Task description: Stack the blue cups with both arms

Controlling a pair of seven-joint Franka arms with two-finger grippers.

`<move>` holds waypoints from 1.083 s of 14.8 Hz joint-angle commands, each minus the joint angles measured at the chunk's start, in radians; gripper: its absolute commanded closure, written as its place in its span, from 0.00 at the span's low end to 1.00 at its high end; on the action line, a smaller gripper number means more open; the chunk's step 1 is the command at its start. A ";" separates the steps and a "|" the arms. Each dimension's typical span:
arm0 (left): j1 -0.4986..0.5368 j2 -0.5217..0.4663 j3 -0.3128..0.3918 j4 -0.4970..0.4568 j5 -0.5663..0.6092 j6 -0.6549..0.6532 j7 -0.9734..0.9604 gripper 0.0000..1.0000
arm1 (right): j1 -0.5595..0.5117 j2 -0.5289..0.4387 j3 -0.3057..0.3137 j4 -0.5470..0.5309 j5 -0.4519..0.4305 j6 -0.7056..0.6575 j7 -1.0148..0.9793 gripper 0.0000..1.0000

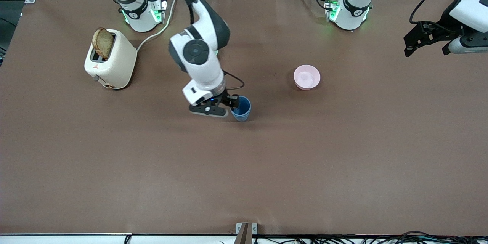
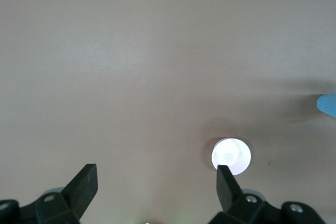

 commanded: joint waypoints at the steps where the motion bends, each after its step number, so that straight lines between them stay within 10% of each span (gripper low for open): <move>1: 0.002 -0.012 0.002 0.008 -0.013 -0.021 0.014 0.00 | -0.084 -0.201 -0.051 -0.091 -0.013 -0.080 -0.050 0.04; 9: 0.077 -0.029 0.009 -0.033 -0.016 0.008 0.135 0.00 | -0.444 -0.509 -0.060 -0.274 -0.125 -0.245 -0.426 0.01; 16: 0.086 -0.032 0.011 -0.065 -0.007 0.073 0.162 0.00 | -0.678 -0.514 -0.060 0.000 -0.125 -0.522 -0.765 0.00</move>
